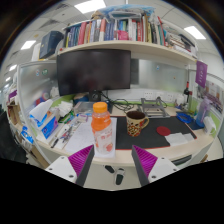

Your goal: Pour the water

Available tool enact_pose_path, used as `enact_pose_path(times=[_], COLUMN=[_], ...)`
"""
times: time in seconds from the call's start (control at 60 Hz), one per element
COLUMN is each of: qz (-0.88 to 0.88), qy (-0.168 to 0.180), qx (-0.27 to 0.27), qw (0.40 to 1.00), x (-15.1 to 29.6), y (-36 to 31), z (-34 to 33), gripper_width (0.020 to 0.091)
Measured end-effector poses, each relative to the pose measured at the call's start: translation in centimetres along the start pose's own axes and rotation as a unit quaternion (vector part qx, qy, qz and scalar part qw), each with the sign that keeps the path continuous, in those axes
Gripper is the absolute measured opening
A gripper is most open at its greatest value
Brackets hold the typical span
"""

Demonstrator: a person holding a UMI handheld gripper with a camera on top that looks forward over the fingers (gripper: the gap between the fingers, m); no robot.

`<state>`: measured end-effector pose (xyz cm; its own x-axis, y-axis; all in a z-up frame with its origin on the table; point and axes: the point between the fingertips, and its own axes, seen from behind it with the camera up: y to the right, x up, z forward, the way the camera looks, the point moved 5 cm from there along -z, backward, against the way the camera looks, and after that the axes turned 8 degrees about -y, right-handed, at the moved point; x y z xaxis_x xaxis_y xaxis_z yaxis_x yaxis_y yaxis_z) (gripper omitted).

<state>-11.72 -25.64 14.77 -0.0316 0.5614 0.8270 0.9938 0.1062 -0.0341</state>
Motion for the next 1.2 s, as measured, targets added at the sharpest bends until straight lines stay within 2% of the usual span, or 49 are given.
enact_pose_path(times=[0.117,0.317,0.5,0.583,0.633,0.7,0.767,0.867,1.0,1.2], qz=[-0.002,-0.004,0.017,0.019,0.013,-0.007,0.001,0.010,0.020,0.029], qy=[0.020,0.086,0.103,0.122,0.130,0.141,0.154,0.152,0.153,0.128], qx=[0.022,-0.010,-0.018,-0.022,-0.042,-0.058,-0.058,-0.052,-0.030,-0.005], qw=[1.000,0.996,0.994,0.992,0.991,0.988,0.986,0.987,0.988,0.991], x=[0.4,3.4,3.8,4.3,4.2,4.3,4.5,4.8,5.0,6.8], y=[-3.2,-4.0,-4.3,-4.2,-3.7,-3.7,-3.8,-3.9,-3.5,-3.0], z=[3.4,7.8,11.3,12.2,12.6,13.0,13.5,14.0,14.1,14.1], gripper_width=[0.0773,0.0778,0.0783,0.0781,0.0731,0.0576,0.0546,0.0463,0.0416,0.0416])
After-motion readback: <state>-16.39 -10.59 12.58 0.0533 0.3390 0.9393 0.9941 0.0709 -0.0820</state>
